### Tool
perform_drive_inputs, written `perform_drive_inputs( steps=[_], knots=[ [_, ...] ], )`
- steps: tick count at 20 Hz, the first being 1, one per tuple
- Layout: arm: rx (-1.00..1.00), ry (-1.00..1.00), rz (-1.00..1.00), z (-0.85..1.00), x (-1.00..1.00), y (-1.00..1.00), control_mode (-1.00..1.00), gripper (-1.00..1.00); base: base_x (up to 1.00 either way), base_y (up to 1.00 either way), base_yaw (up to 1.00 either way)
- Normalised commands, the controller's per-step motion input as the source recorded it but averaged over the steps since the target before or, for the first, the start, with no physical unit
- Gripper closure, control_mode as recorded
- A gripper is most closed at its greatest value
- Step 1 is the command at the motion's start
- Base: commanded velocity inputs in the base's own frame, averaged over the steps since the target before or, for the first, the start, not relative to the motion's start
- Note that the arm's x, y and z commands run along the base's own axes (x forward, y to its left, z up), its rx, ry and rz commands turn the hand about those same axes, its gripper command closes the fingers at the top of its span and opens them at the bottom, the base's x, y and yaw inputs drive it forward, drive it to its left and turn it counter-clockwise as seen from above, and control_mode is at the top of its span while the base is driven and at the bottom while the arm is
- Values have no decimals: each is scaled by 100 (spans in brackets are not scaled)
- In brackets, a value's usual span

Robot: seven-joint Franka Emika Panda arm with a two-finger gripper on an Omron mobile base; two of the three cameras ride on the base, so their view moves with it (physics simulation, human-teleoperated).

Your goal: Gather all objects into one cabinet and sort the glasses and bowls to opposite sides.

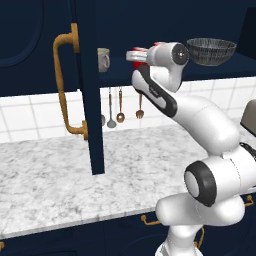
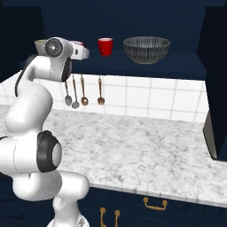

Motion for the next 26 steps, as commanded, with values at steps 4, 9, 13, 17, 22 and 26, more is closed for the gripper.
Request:
perform_drive_inputs(
  steps=[4, 9, 13, 17, 22, 26],
  knots=[
    [0, 0, 16, 0, 0, 0, -100, 100, 0, 0, 0],
    [0, 0, 16, 0, 0, 4, -100, 100, 0, 0, 0],
    [0, 0, 7, 0, 0, 17, -100, 100, 0, 0, 0],
    [0, 1, 11, 0, 0, 29, -100, 100, 0, 0, 0],
    [0, 1, 5, 10, -2, 21, -100, 100, 0, 0, 0],
    [0, 2, 0, 22, -14, 1, -100, 100, 0, 0, 0]
  ],
)
